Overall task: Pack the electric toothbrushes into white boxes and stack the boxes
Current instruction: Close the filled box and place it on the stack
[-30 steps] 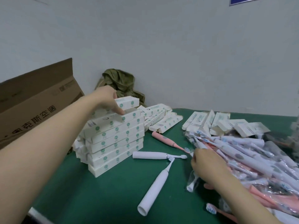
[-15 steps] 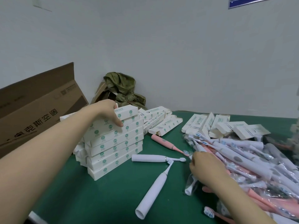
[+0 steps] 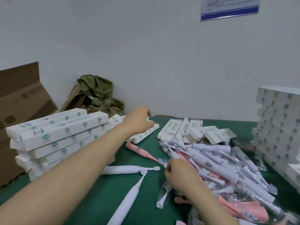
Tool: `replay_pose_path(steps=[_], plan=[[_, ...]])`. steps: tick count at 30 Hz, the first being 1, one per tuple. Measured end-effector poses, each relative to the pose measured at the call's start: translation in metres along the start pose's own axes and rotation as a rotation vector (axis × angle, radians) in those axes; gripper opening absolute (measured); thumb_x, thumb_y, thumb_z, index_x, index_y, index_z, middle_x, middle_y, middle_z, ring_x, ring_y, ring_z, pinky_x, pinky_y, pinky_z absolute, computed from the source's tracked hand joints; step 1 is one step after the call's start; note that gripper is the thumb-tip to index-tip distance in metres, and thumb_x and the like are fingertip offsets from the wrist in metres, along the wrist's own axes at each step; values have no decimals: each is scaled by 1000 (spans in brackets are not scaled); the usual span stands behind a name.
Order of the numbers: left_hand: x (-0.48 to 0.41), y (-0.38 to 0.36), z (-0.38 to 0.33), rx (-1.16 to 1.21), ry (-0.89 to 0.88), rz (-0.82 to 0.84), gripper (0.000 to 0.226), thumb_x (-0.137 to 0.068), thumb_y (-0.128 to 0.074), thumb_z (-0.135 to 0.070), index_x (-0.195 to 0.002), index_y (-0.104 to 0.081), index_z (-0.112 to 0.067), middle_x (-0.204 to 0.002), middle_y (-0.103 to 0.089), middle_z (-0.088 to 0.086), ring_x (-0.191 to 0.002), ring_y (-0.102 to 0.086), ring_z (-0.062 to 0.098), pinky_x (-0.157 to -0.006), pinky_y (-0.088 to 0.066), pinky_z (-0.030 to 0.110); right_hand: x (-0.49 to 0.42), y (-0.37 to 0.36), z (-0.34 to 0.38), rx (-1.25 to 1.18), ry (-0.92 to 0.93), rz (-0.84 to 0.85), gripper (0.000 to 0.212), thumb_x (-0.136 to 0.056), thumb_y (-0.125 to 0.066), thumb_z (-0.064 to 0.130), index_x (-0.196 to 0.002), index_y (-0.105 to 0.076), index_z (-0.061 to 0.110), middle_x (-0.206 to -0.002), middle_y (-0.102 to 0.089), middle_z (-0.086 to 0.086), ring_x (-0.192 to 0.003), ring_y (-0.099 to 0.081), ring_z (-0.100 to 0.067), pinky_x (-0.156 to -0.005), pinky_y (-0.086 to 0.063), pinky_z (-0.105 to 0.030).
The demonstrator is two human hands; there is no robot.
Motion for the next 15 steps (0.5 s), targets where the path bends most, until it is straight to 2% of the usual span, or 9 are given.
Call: replay_pose_path(steps=[2,4,6,7,9,11,13,14,15], plan=[[-19,-43,-15,-2,22,125,12,-89,-54,-21,-95,-60,-11,-100,-61,11,-102,-58,28,-81,-45,32,-3,7,-7,-44,-24,-31,19,-90,-44,21,-95,-62,15,-101,-59,-2,-82,-51,-20,-65,-38,-26],[-36,-81,-16,-39,73,218,17,-93,-47,-19,-90,-58,-6,-98,-60,13,-102,-58,30,-75,-42,30,-4,13,-14,-64,-26,-98,18,-89,-45,22,-90,-62,15,-97,-60,-1,-85,-53,-21,-63,-39,-26],[-50,-110,-11,-23,156,279,32,-97,-42,-24,-115,-56,-2,-120,-57,16,-112,-54,29,-82,-40,30,-5,18,-18,-54,-27,-171,15,-90,-44,18,-81,-56,17,-88,-59,2,-82,-49,-21,-57,-35,-26],[-55,-121,-6,12,207,291,39,-99,-41,-28,-125,-51,-1,-130,-54,16,-117,-51,29,-87,-40,30,-6,19,-18,-42,-29,-193,14,-90,-44,16,-84,-56,17,-91,-60,1,-83,-47,-20,-58,-34,-27],[-61,-139,-1,104,292,308,48,-99,-42,-35,-131,-46,0,-135,-51,16,-120,-50,29,-91,-40,30,-8,18,-19,-20,-22,-206,16,-93,-44,16,-100,-59,16,-107,-60,-2,-94,-48,-21,-67,-36,-28],[-66,-156,6,201,381,336,48,-96,-48,-39,-126,-49,-1,-121,-59,15,-101,-58,27,-80,-45,30,-11,14,-22,-9,-18,-194,22,-94,-45,18,-110,-58,16,-116,-57,-2,-105,-48,-22,-77,-39,-29],[-64,-167,15,318,499,329,45,-92,-58,-39,-115,-53,-1,-86,-61,11,-67,-56,20,-57,-48,27,-10,9,-25,-24,-26,-174,24,-94,-44,21,-112,-59,17,-115,-58,-2,-108,-46,-21,-82,-40,-29],[-64,-170,20,373,561,314,43,-89,-62,-38,-110,-54,-2,-75,-57,9,-59,-53,18,-49,-45,25,-9,8,-27,-34,-27,-170,24,-94,-44,22,-111,-59,17,-114,-58,-2,-107,-46,-20,-83,-40,-29],[-66,-170,24,428,595,285,42,-87,-66,-36,-108,-54,-2,-74,-57,8,-59,-53,18,-48,-43,25,-10,8,-27,-40,-25,-167,23,-94,-44,23,-111,-59,18,-113,-59,-1,-106,-45,-19,-84,-40,-29]])
Point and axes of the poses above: each hand's wrist, its own x-axis away from the middle knuckle, its own y-axis out of the back of the hand, z = x × y, the point moved 5 cm from there along -x, towards the middle knuckle
